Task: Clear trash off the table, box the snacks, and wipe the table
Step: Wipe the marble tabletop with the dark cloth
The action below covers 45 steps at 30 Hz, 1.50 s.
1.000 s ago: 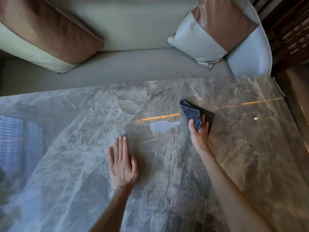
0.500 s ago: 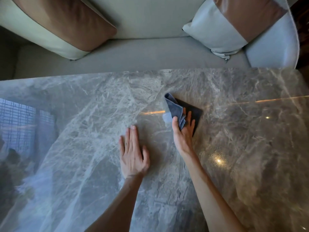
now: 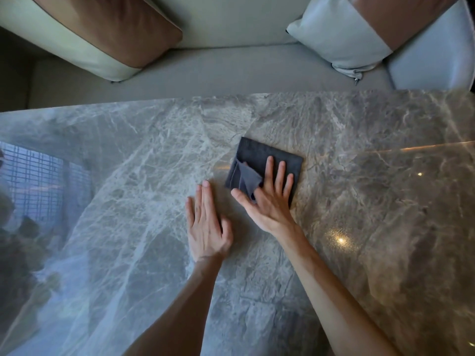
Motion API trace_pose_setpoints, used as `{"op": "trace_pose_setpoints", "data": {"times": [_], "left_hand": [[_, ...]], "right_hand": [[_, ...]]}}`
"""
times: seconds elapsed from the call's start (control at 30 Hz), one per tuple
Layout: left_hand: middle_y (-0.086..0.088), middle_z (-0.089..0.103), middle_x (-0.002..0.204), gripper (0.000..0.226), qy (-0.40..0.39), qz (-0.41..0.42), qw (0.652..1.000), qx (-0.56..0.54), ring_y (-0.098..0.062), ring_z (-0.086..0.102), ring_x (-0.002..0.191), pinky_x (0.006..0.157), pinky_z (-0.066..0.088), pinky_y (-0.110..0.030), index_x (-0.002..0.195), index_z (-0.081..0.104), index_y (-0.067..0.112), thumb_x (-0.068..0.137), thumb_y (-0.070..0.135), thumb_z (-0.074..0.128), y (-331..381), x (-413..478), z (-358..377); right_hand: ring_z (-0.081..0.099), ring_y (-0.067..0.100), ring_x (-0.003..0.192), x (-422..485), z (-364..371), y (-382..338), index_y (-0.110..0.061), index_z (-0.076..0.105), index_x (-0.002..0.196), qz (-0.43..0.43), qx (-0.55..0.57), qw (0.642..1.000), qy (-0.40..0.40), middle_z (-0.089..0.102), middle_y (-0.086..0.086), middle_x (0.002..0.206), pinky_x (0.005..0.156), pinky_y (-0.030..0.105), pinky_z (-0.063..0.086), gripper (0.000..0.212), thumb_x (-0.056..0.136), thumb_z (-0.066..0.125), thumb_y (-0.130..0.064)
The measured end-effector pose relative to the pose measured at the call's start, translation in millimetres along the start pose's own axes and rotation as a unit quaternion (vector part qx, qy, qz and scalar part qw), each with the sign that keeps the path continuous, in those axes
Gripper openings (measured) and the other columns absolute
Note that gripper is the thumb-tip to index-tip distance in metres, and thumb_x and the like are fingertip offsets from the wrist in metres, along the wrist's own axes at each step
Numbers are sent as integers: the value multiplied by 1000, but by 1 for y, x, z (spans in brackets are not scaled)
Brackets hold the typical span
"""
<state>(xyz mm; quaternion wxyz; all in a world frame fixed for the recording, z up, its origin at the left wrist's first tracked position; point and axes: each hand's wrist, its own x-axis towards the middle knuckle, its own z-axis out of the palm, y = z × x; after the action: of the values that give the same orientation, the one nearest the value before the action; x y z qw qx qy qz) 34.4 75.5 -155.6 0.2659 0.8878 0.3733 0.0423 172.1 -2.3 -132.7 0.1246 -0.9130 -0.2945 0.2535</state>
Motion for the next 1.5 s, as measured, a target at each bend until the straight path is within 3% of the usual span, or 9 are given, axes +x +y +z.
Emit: {"op": "trace_pose_setpoints", "data": {"times": [0.1,0.2,0.37,0.77,0.93,1.13,1.23,1.33,1.5], "left_hand": [[-3,14,165,84,-1,3,1000,0,-13,10,153,125,9,-45,156,8,8,77,22,37,1,-1,-1],[-3,15,165,85,0,1,1000,3,-14,11,153,125,8,-45,156,8,7,77,20,36,2,0,-3],[-2,14,165,85,-9,-2,1000,9,-14,9,153,126,7,-45,156,6,8,77,21,36,5,0,-6],[-3,15,164,84,6,13,998,56,-16,9,153,125,7,-45,156,12,9,77,28,35,0,4,6],[-3,15,164,84,14,9,997,70,-15,9,153,125,9,-45,155,14,9,76,27,38,-2,4,8],[-4,17,164,86,7,12,998,68,-16,10,153,126,7,-44,155,14,8,75,29,39,-1,3,5],[-3,18,164,89,16,12,998,65,-16,11,153,125,9,-44,156,13,9,73,29,40,-2,3,6],[-2,18,164,90,20,12,998,63,-15,10,153,125,9,-44,156,12,10,73,29,41,-2,4,8],[-3,19,163,88,11,16,997,68,-15,12,153,125,9,-43,155,12,9,74,30,40,-3,2,7]], "right_hand": [[-24,33,148,1,-4,-5,-52,3,149,6,19,999,35,-13,6,165,118,61,-12,78,78,3,-85],[-11,41,150,8,1,-12,-49,8,151,38,-24,991,125,-1,7,166,118,65,-3,70,88,12,-77],[4,50,148,24,18,-24,-49,19,150,91,-98,978,158,13,15,164,113,70,7,66,90,27,-74],[9,48,148,26,34,7,-48,21,150,24,-141,964,225,19,12,163,114,69,10,61,92,29,-68],[12,41,150,52,24,9,-41,21,152,75,-131,957,246,20,4,163,114,67,12,64,92,33,-62],[8,42,150,11,25,25,-52,18,149,-105,-211,958,165,16,1,165,112,69,12,61,91,30,-65],[5,46,149,24,3,50,-55,14,148,-6,-199,965,168,11,2,165,111,73,11,64,88,30,-71],[-2,49,148,75,-7,20,-57,9,147,60,-127,976,164,5,3,166,108,76,3,68,84,24,-77],[2,42,151,22,24,10,-55,16,148,-142,-186,961,148,10,-1,166,111,72,8,62,89,29,-72]]}}
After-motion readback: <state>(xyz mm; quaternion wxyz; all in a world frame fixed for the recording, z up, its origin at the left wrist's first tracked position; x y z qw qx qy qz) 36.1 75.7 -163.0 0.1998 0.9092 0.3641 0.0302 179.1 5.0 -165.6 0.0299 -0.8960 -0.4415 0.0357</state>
